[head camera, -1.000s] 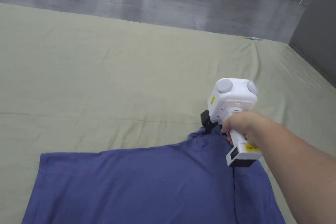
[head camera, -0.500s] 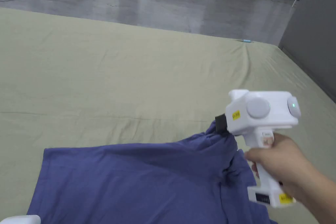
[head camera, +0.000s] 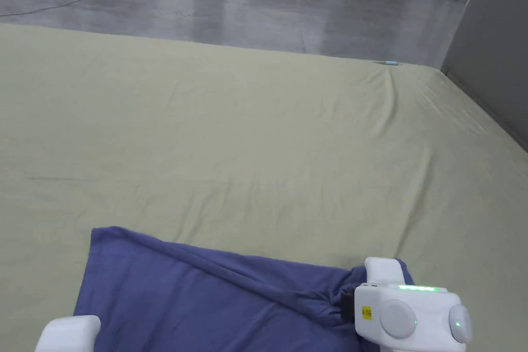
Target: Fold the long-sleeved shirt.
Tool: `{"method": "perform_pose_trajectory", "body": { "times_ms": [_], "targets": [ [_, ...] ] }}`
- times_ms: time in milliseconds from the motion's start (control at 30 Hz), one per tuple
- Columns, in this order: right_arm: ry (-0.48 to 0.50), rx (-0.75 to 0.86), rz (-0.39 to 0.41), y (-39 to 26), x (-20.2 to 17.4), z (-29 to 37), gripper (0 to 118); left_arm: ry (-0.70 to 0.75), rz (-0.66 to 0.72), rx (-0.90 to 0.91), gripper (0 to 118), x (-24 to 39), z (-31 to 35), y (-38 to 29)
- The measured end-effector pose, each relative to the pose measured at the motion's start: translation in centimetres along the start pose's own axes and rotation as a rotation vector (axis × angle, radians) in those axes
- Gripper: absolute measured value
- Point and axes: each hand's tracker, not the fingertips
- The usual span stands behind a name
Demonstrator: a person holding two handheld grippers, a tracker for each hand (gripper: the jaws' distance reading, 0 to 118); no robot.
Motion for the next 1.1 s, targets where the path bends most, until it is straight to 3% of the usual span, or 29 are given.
{"method": "perform_pose_trajectory", "body": {
  "times_ms": [100, 133, 167, 233, 333, 367, 400, 433, 467, 533, 600, 700, 900, 1100],
  "targets": [
    [0.010, -0.010, 0.035, 1.2, 0.0, 0.3, 27, -0.006, 0.012, 0.003, 0, 0.0, 0.5, 0.2],
    [0.031, -0.047, 0.025, 2.1, 0.4, 1.1, 36, -0.011, 0.016, 0.002, 0, 0.0, 0.8, 0.3],
    [0.056, -0.034, -0.014, 2.6, 0.9, 2.8, 54, -0.014, 0.020, 0.009, 0, 0.0, 1.4, 0.5],
    [0.070, 0.091, -0.031, 3.0, 1.6, 7.0, 77, -0.015, 0.019, 0.035, 0, 0.1, 2.6, 0.8],
    [0.077, 0.140, 0.001, 1.7, 2.0, 13.1, 80, -0.012, 0.016, 0.073, 0, 0.3, 4.2, 0.7],
    [0.103, 0.135, 0.000, 0.5, 2.2, 14.6, 76, -0.012, 0.013, 0.079, 0, 0.3, 4.6, 0.5],
    [0.131, 0.138, -0.011, -1.0, 2.4, 15.9, 63, -0.011, 0.012, 0.079, 0, 0.4, 5.0, 0.0],
    [0.147, 0.143, -0.025, -2.4, 2.4, 16.9, 35, -0.011, 0.012, 0.080, 0, 0.4, 5.2, -0.4],
    [0.143, 0.139, -0.023, -4.0, 2.4, 17.5, 0, -0.014, 0.014, 0.078, 0, 0.3, 5.2, -1.1],
    [0.129, 0.110, -0.042, -6.9, 2.2, 18.0, 0, -0.016, 0.014, 0.064, 0, 0.1, 5.0, -2.2],
    [0.156, 0.032, -0.005, -9.4, 1.8, 17.7, 0, -0.014, 0.023, 0.037, 0, -0.2, 4.8, -3.4],
    [0.197, -0.012, -0.044, -11.5, 1.3, 17.4, 0, -0.029, 0.042, -0.007, 0, -0.9, 4.2, -4.2],
    [0.227, 0.013, -0.041, -9.4, 1.7, 17.6, 0, -0.081, 0.041, -0.009, 0, -2.1, 4.4, -1.0],
    [0.231, 0.023, -0.076, -8.3, 1.0, 15.8, 0, -0.016, 0.003, 0.020, 0, -2.2, 2.8, 2.7]
  ]
}}
